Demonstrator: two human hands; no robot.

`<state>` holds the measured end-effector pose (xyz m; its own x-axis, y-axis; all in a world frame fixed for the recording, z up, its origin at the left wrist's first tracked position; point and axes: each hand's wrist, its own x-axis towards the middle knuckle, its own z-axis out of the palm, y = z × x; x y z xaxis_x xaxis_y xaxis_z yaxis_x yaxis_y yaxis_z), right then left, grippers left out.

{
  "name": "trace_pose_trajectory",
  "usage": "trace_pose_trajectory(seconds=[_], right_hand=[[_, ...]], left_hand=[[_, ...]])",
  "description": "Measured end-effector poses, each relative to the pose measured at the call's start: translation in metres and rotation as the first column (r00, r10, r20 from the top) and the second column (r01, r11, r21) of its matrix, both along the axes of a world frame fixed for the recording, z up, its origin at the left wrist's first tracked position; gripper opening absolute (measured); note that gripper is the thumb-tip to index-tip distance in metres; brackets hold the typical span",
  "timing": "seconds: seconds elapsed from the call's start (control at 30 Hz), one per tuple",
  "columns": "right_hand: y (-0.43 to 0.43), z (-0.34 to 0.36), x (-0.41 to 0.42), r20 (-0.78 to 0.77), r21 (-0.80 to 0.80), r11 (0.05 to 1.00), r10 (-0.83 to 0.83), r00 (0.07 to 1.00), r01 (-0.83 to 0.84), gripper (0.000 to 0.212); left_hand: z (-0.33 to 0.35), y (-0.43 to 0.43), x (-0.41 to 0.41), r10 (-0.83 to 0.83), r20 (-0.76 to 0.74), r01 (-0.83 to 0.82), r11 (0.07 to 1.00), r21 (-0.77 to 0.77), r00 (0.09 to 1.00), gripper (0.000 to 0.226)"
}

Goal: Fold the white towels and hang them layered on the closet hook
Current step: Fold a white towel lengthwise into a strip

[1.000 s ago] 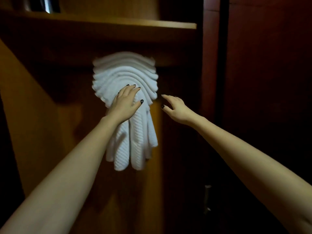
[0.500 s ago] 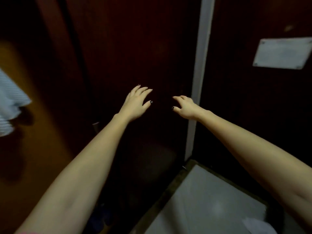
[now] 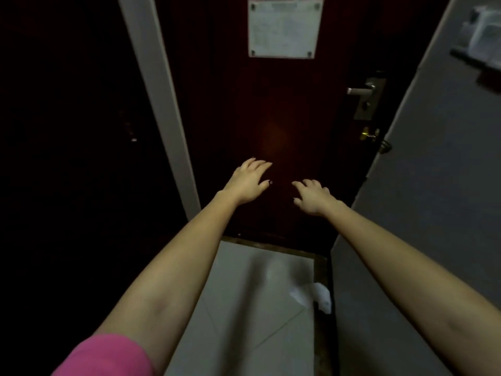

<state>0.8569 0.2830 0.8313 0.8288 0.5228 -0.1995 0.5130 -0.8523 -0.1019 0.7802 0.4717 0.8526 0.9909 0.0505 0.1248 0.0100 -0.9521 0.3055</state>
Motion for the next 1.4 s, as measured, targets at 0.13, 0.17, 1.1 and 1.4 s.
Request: trace_pose_trajectory(seconds=[0.13,0.17,1.1,1.4], right_hand=[[-0.046,-0.058,0.043,-0.076,-0.041,0.994,-0.1,0.992,0.097,0.061],[-0.056,-0.074,0.051,-0.089,-0.041,0.992,-0.123,0.988,0.119,0.061],[-0.169,-0.823,0.154,-0.38,0.104,0.794,-0.525,0.762,0.599,0.051],[-0.196,-0.939,0.161,-0.321,0.045,0.846,-0.492,0.809,0.532,0.049]], left_hand=[[-0.065,-0.027,0.07,-0.086,-0.061,0.083,0.995,-0.058,0.994,0.057],[-0.083,-0.032,0.084,-0.11,-0.072,0.104,0.992,-0.074,0.991,0.057],[-0.869,-0.13,0.255,-0.168,-0.293,-0.039,0.807,-0.589,0.941,0.049],[-0.986,-0.17,0.269,-0.194,-0.5,-0.222,0.723,-0.654,0.844,0.057]])
